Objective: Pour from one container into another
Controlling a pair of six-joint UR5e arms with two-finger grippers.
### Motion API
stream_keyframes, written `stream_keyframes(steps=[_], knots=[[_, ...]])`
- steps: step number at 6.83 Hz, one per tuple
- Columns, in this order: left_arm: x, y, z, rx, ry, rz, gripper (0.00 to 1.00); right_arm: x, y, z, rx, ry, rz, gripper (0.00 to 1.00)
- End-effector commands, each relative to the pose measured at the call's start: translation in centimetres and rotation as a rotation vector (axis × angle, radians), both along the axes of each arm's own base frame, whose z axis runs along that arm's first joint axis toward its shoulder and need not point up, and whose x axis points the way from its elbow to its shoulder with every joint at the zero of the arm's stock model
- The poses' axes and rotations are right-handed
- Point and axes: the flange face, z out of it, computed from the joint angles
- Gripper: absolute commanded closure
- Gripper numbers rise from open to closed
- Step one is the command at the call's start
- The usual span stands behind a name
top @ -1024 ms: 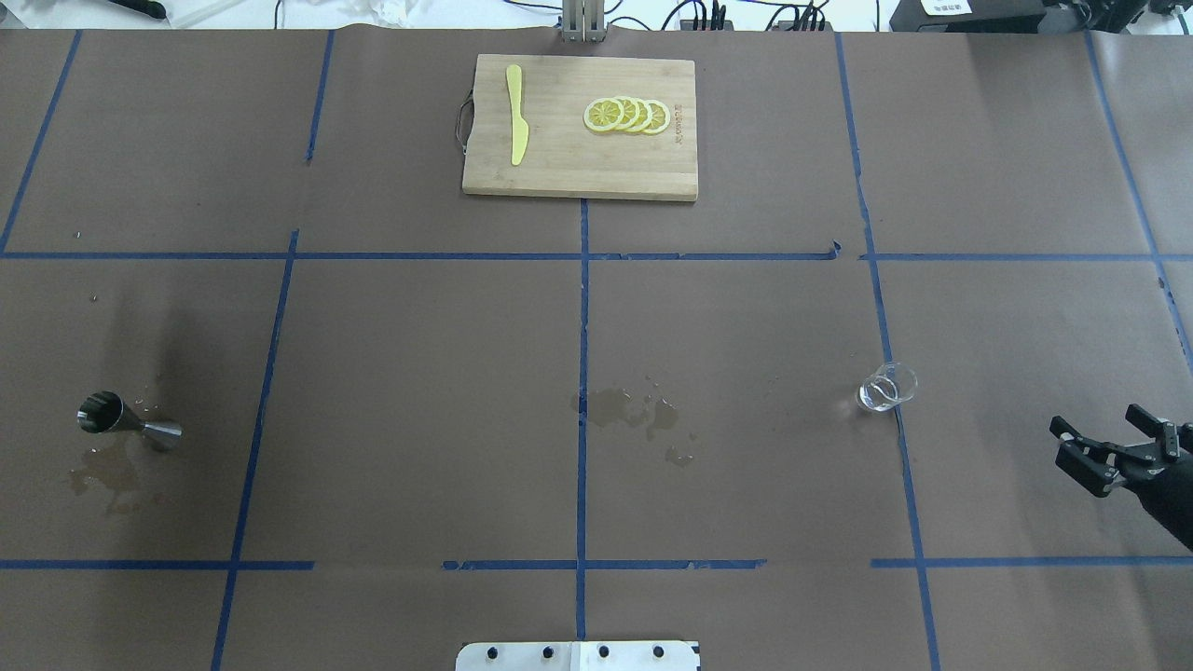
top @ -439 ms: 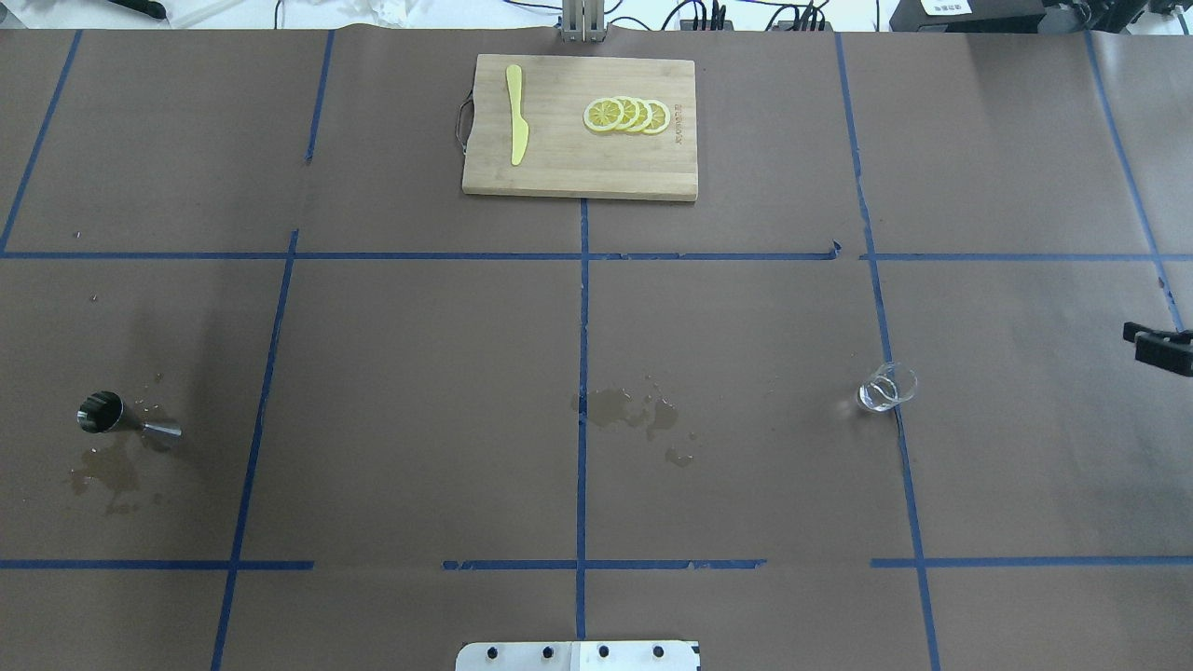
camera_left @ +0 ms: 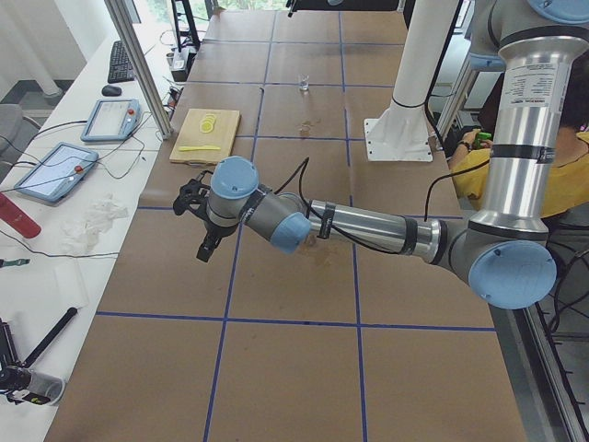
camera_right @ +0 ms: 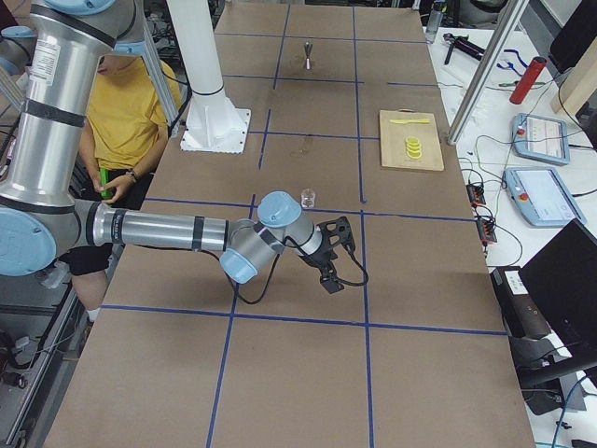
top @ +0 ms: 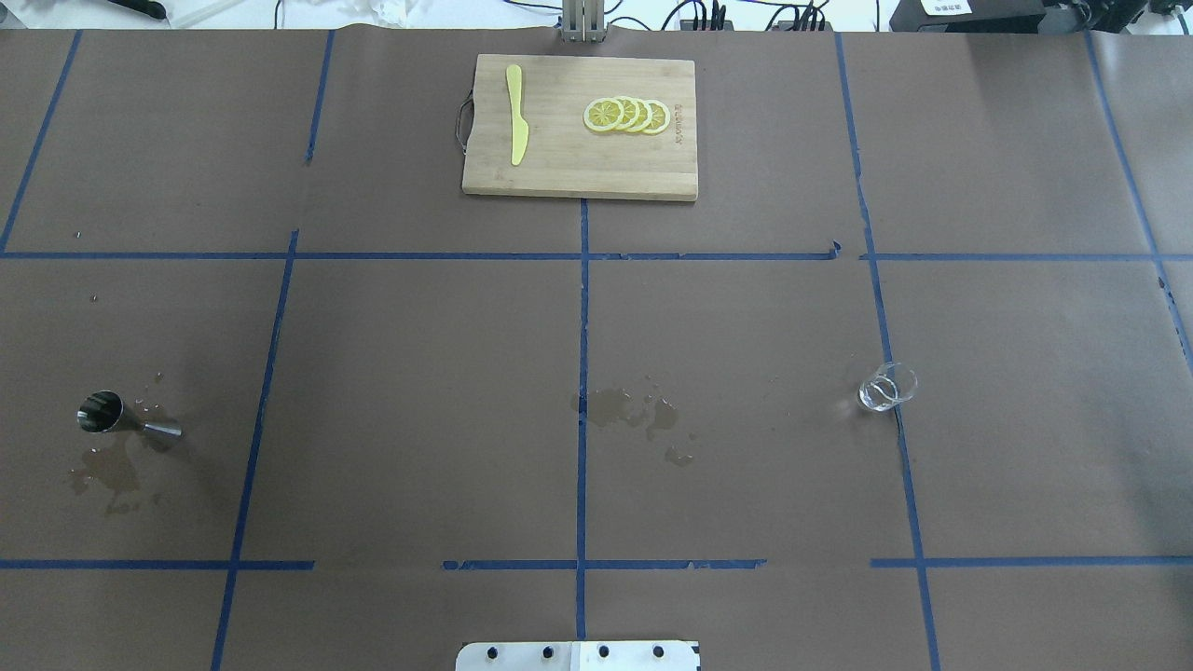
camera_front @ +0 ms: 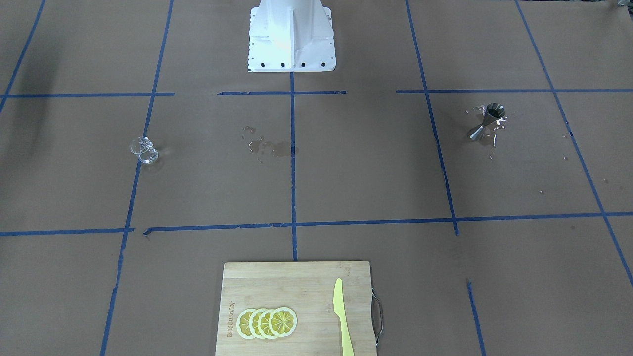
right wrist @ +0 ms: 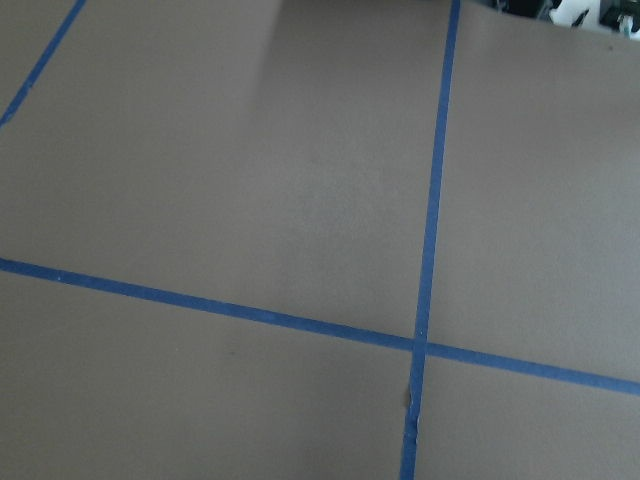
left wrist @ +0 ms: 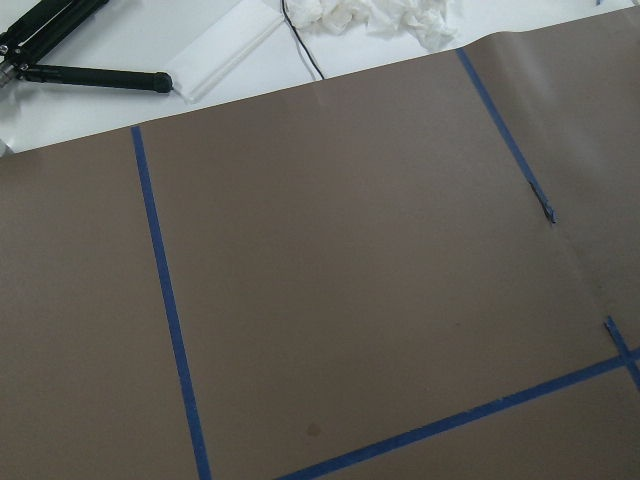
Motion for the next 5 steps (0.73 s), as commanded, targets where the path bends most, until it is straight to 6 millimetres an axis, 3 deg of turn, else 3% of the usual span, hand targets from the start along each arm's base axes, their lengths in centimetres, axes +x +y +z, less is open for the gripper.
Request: stream_keyframes(steps=[1,4,5], knots=[[-2.7,0.5,2.6,-0.034,-0.068,0.087,0.00,3.9,-2.6,-1.8,-0.209,-0.147,-0.073,0.00],[-3.2,2.8,4.3,-0.035,-0.049,0.026,0.00,5.4,-4.5,-3.2,-0.221,-0.114,-0.142,0.00],[-3.1,4.3,5.9,0.034,-0.049,0.020,0.00,6.1,-3.7,-3.2,-0.219,-0.117,-0.127,0.00]])
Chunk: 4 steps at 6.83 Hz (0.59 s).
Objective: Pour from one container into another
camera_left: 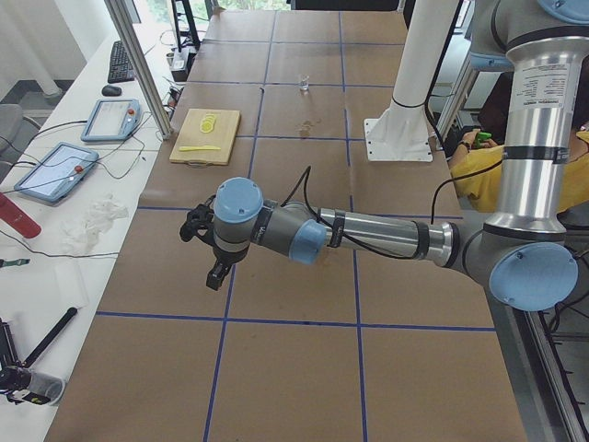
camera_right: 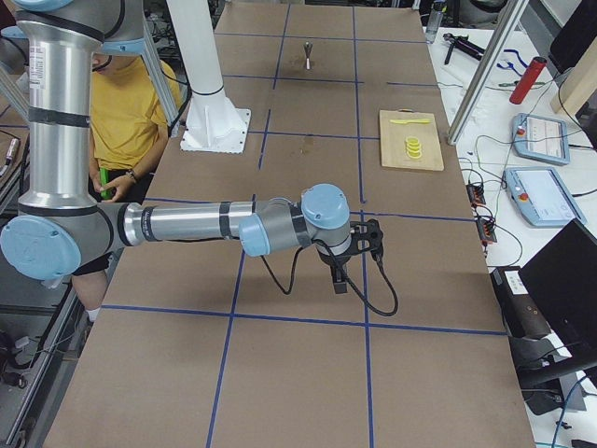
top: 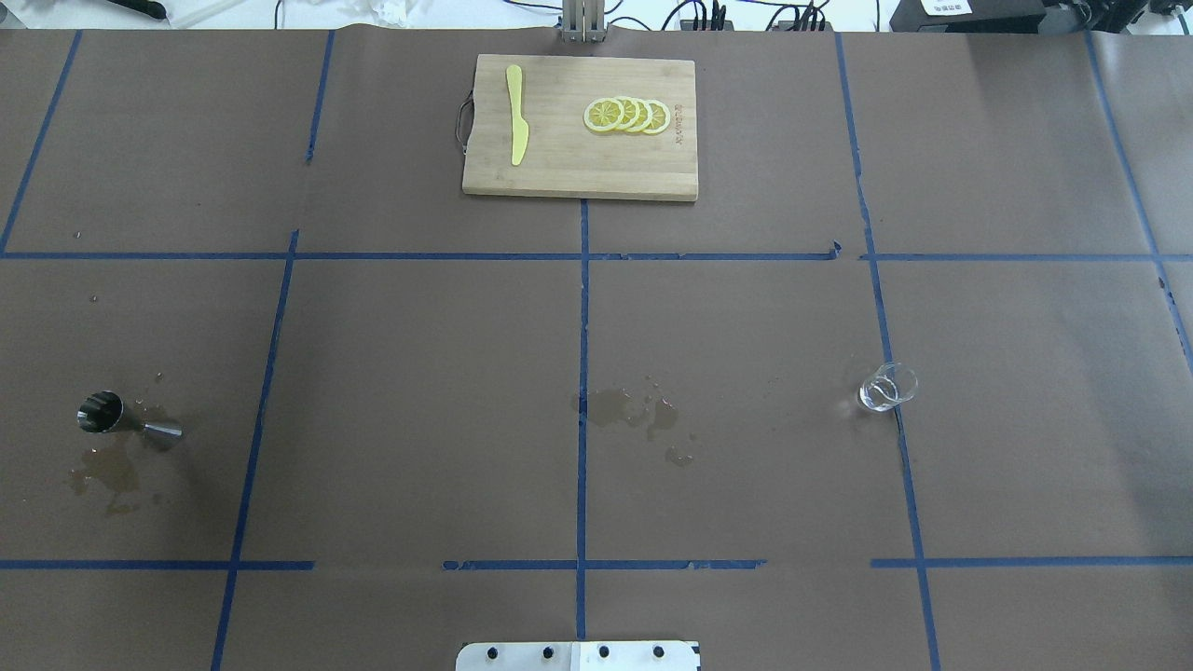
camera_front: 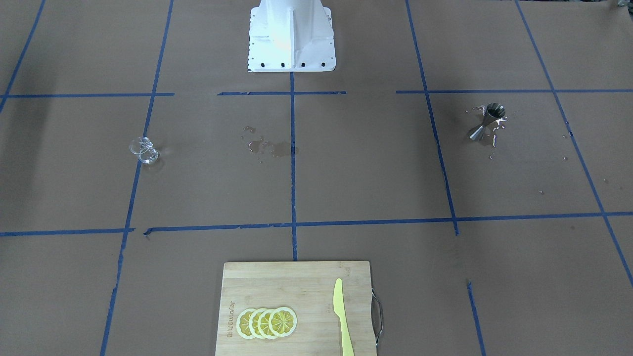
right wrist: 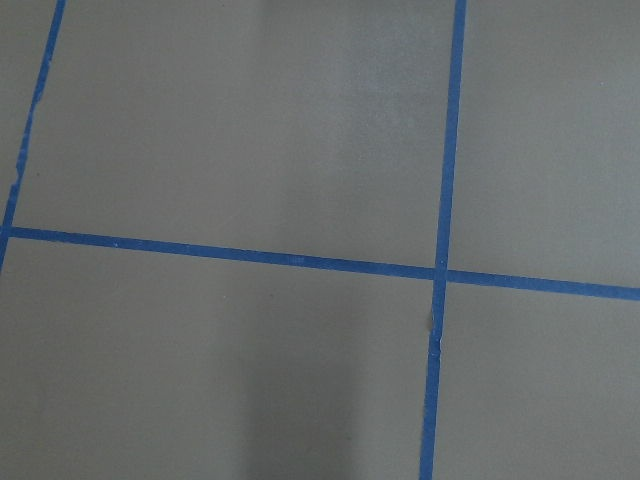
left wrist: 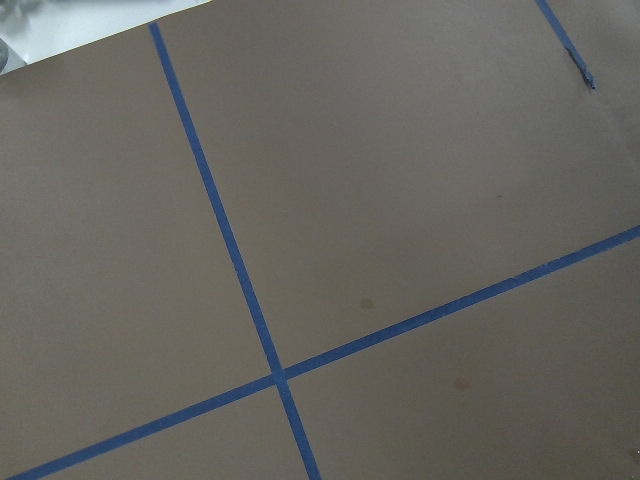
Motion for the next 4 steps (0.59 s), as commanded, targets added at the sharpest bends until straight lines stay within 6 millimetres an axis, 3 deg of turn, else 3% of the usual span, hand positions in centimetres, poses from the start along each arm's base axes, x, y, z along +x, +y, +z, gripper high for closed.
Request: stream_keyframes(steps=[1,3,4], knots=[[0.1,2.0,4.2,0.067,0.008,-0.015,0.00,1.2,3.3,0.7,-0.013,0.014,0.022,0.00],[0.1,1.9,4.1,0.105,0.002,-0.015,0.00,1.1,6.9,4.0,-0.045,0.022,0.023,0.00],[0.0,2.1,4.6,0.088,0.001,-0.020,0.00,1.1,6.9,4.6,-0.016,0.029,0.024,0.00]])
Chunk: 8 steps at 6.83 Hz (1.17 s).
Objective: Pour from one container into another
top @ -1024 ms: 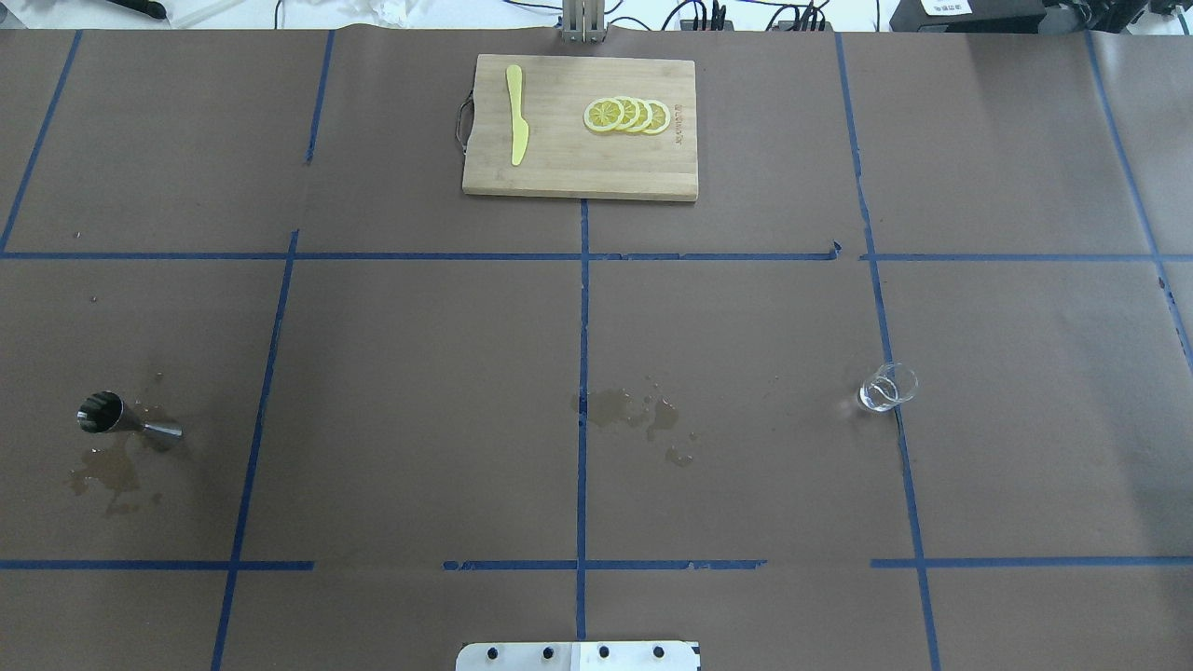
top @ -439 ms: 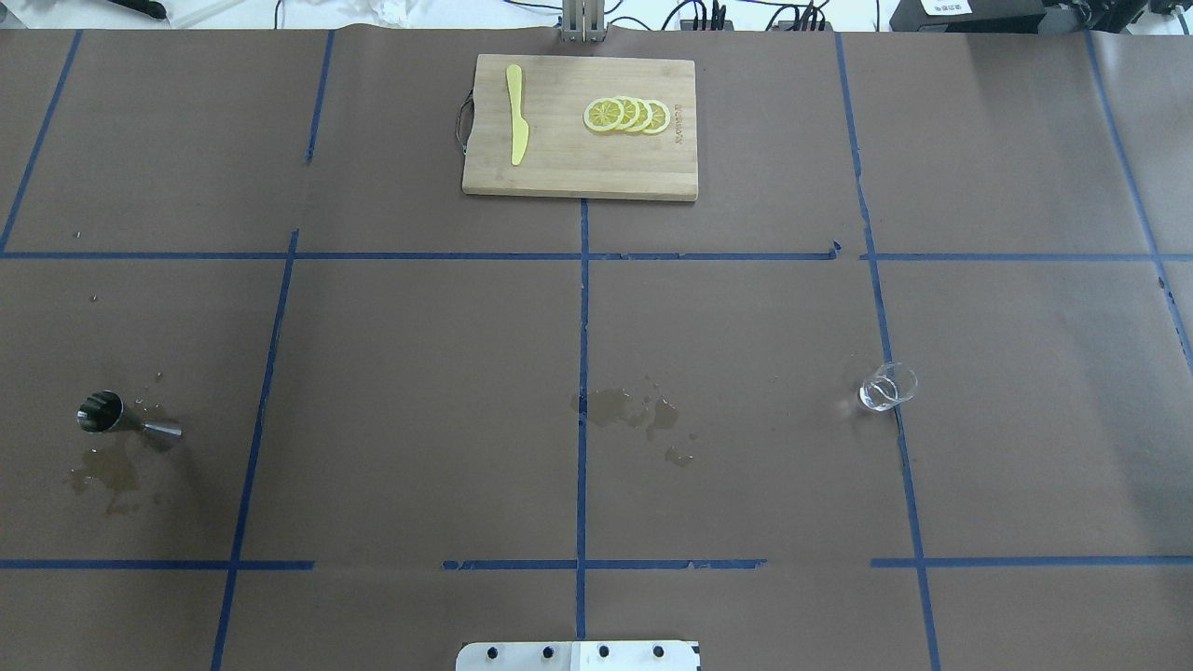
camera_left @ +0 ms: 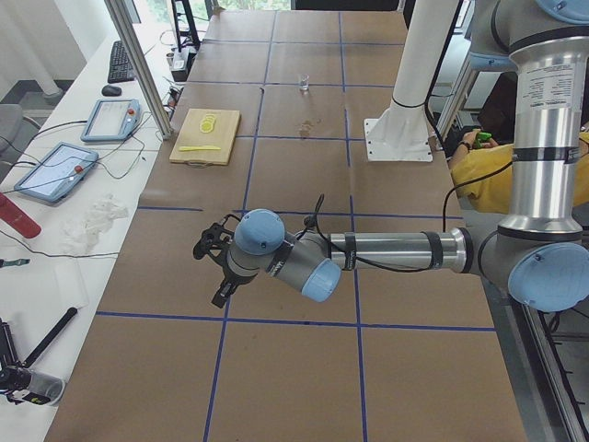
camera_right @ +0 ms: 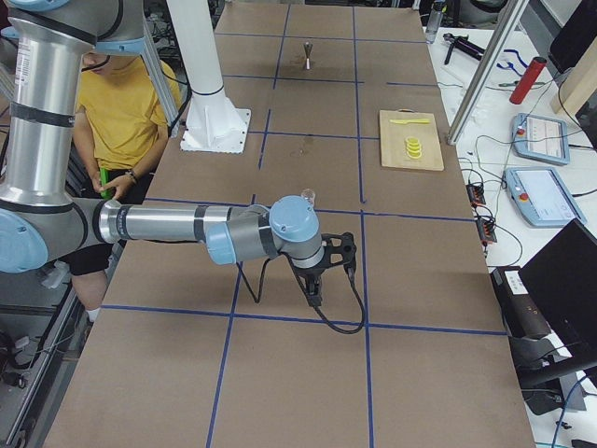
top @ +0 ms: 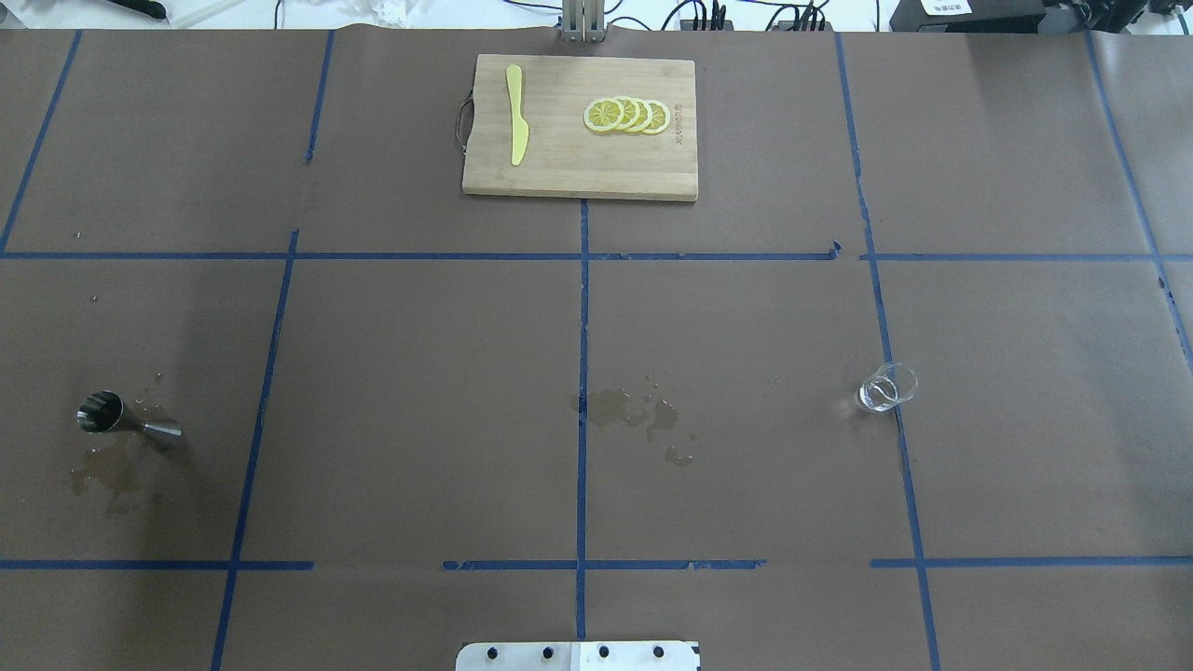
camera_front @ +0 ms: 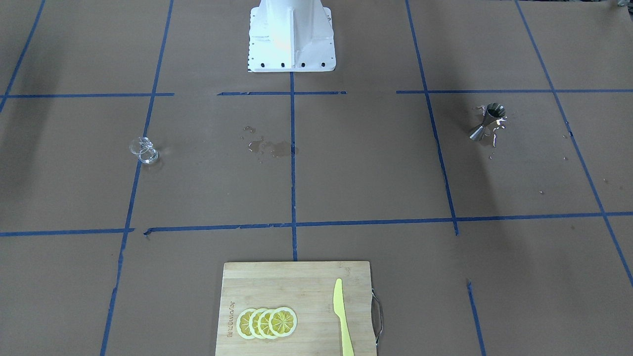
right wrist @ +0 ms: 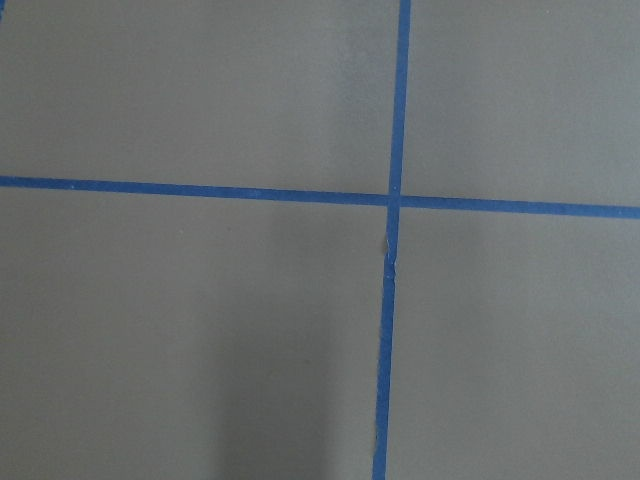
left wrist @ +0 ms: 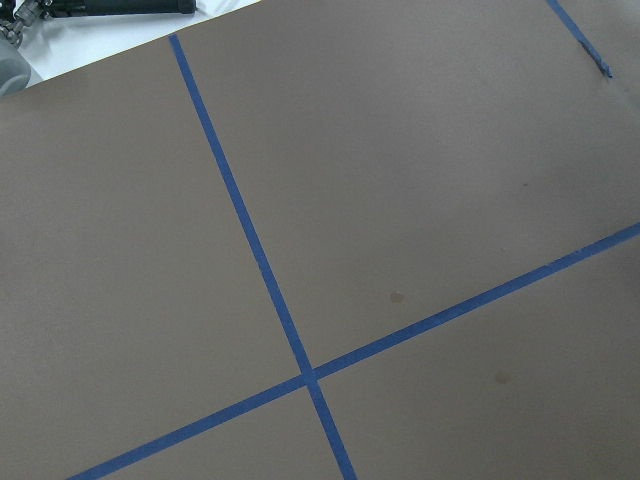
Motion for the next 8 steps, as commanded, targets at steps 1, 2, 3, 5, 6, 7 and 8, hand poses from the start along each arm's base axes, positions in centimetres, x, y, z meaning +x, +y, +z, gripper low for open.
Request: stream_keyframes(steps=[1,2,3,5,6,7,8], knots=[[0.1,1.6,2.7,-0.055,-0.011,-0.007,0.00,0.0,0.0,1.2,0.011,0.005,-0.001,0.00],[-0.1,1.4,2.5,-0.087,-0.050,-0.027,0.00,-0.5,-0.5,1.3,0.004,0.008,-0.014,0.00],[0.2,1.1,3.9,-0.230,-0.051,-0.014,0.00,-2.7,-0.8,1.7,-0.044,0.010,-0.068,0.00],[0.7,-0.8,3.0,-0.311,-0.052,-0.005,0.00,-3.4,-0.8,1.7,-0.116,0.006,-0.087,0.00],[0.8,-1.1,0.9,-0.329,-0.054,0.001,0.00,-3.0,0.0,1.1,-0.110,-0.006,-0.090,0.00],[0.9,-2.4,-0.1,-0.378,-0.056,0.006,0.00,-3.1,0.2,1.2,-0.126,-0.005,-0.113,0.00],[0.3,-2.7,-2.6,-0.366,-0.054,-0.005,0.00,-2.9,0.5,0.6,-0.112,-0.005,-0.112,0.00]])
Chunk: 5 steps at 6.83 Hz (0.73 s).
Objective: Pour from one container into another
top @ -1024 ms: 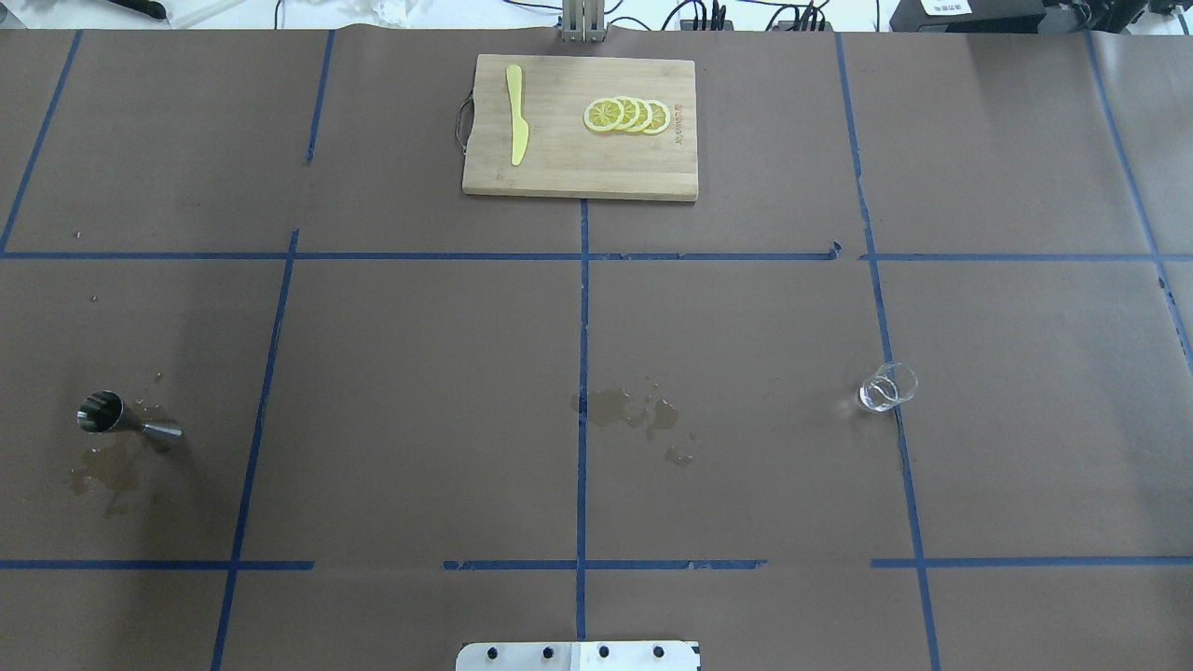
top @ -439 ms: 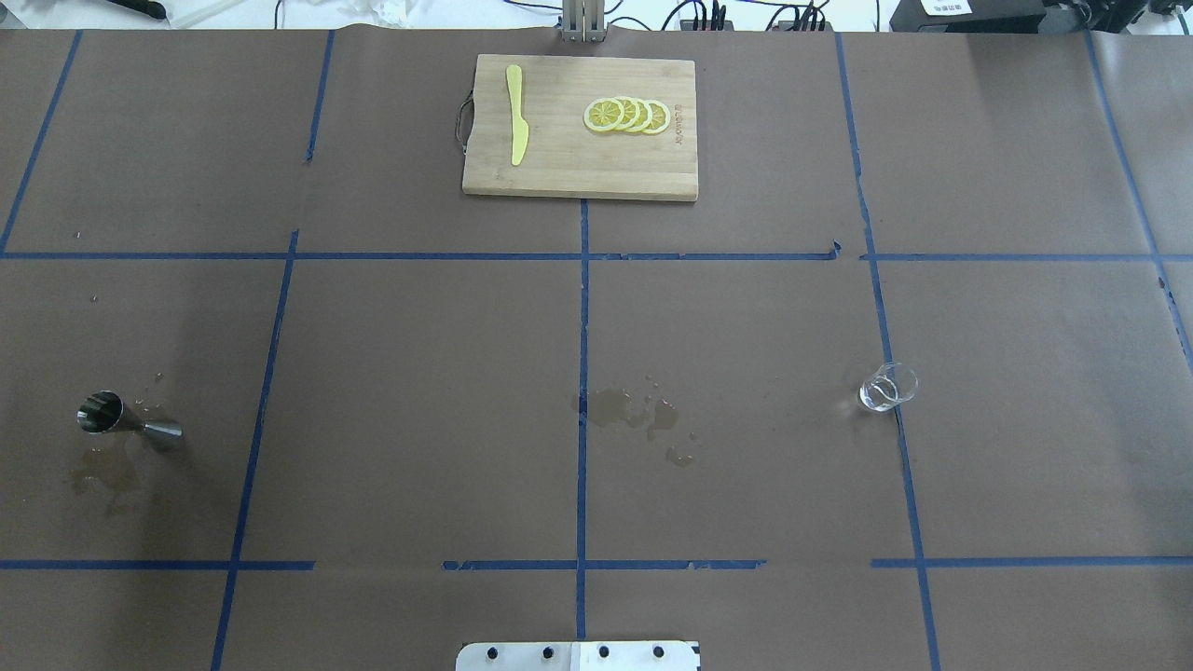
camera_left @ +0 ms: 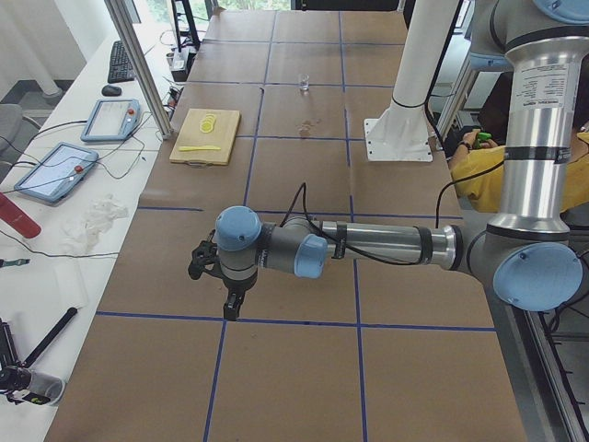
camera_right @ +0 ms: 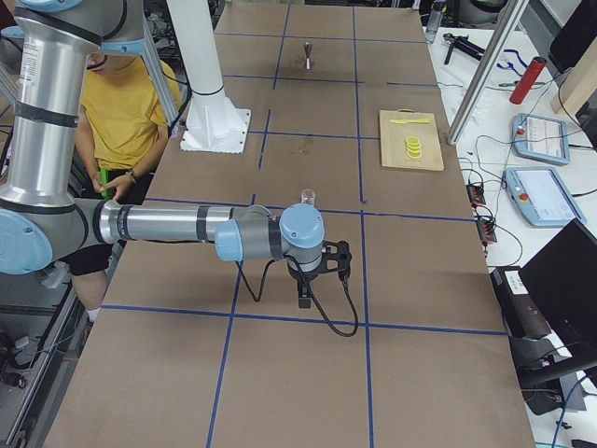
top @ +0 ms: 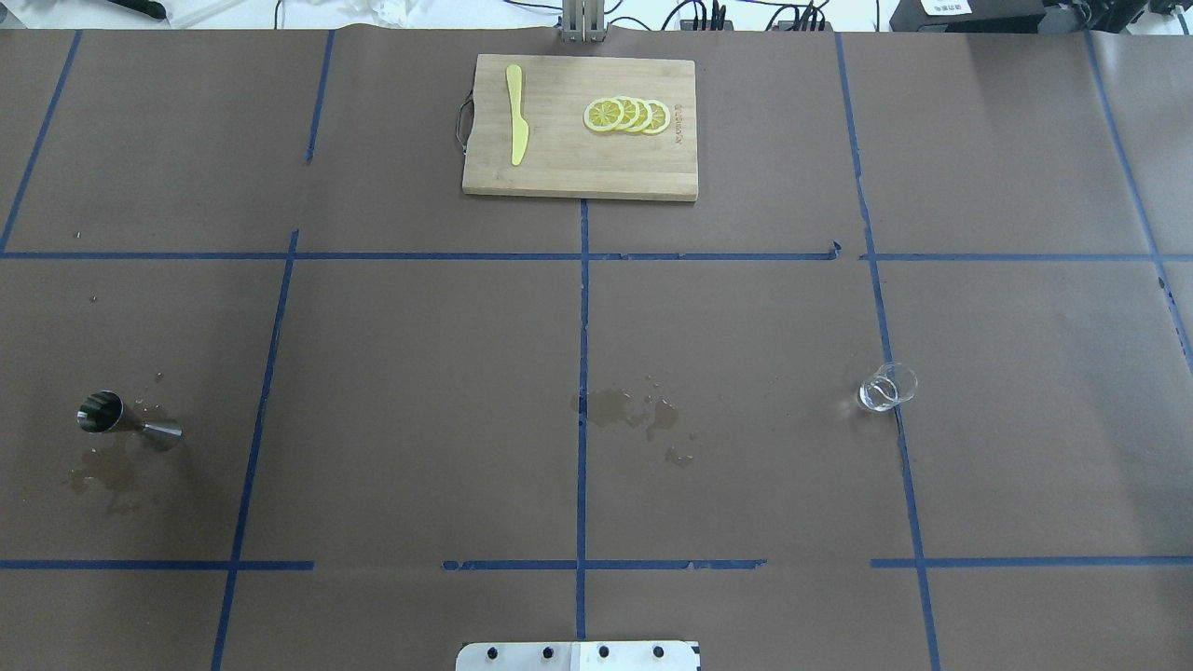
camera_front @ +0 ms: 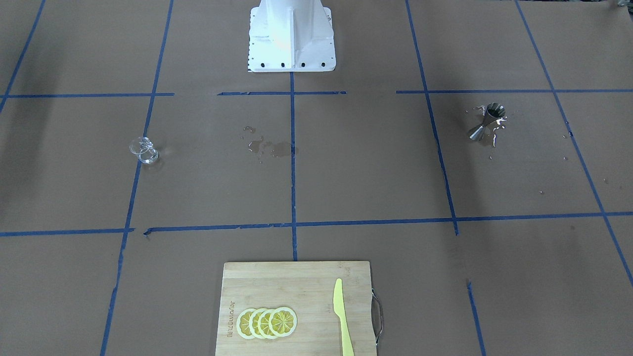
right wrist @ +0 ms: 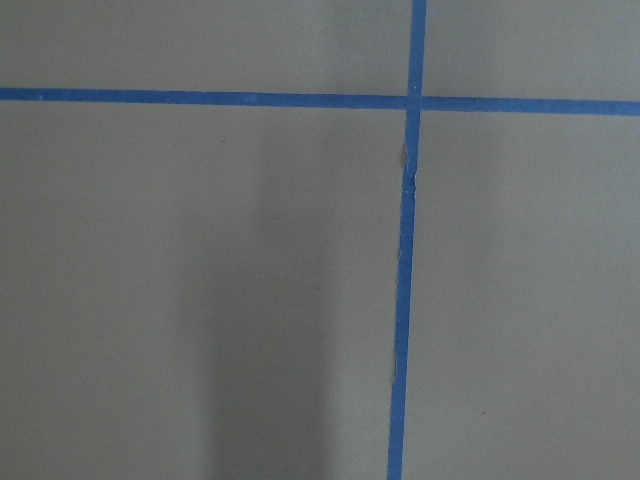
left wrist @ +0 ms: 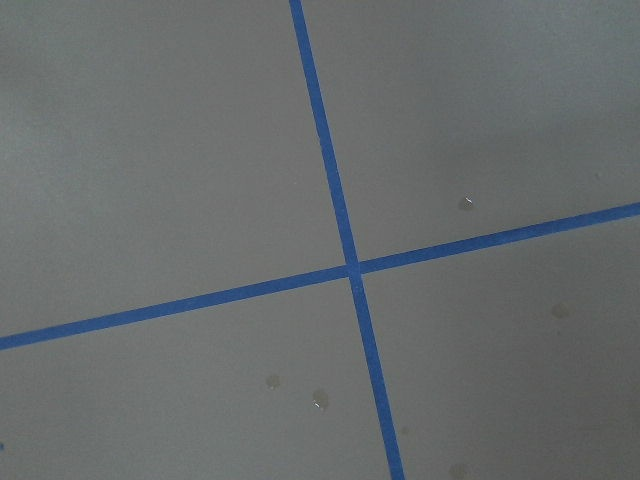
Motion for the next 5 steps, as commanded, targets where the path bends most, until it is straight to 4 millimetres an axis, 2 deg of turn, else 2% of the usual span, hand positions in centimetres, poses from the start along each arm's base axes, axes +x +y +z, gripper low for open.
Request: stream_keyframes(steps=[1,4,5], knots=[[-0.7,-0.5,-3.4,-0.022,0.001,-0.010,0.00,0.1,0.0,-0.7,0.013,0.009,-0.010,0.00],[-1.0,0.4,-2.2,-0.047,0.004,-0.018,0.00,-0.9,-0.5,-2.8,0.058,-0.003,-0.032,0.00],[-2.1,0.5,-2.1,-0.044,0.010,-0.038,0.00,-2.3,-1.4,-4.5,0.096,-0.005,-0.064,0.00]])
